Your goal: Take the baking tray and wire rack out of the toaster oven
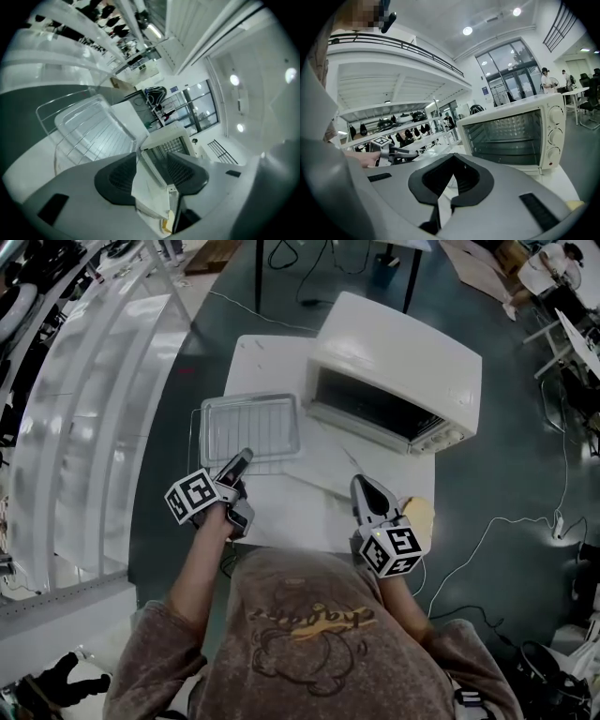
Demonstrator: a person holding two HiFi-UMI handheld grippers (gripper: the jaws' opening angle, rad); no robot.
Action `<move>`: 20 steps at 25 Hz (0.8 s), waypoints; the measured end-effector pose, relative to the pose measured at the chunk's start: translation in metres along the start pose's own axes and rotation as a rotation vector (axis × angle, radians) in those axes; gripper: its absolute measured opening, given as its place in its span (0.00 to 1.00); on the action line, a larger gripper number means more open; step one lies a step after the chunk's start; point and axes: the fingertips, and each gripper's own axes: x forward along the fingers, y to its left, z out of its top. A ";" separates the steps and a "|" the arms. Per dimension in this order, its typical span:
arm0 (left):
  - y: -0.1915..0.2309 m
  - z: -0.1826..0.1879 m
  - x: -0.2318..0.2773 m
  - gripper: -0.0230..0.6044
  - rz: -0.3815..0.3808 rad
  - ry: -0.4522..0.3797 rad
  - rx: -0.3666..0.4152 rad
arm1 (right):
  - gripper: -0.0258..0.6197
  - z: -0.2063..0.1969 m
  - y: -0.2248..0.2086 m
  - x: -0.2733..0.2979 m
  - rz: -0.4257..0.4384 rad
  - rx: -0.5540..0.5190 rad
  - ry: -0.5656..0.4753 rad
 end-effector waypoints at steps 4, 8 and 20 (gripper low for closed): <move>-0.058 0.003 0.002 0.33 -0.047 -0.011 0.297 | 0.03 0.006 -0.003 -0.009 -0.012 -0.014 -0.016; -0.106 -0.012 0.005 0.33 -0.065 -0.024 0.691 | 0.03 0.011 -0.007 -0.017 -0.033 -0.042 -0.026; -0.139 -0.077 0.019 0.04 -0.173 -0.057 1.067 | 0.03 0.005 -0.021 -0.028 -0.074 -0.053 -0.039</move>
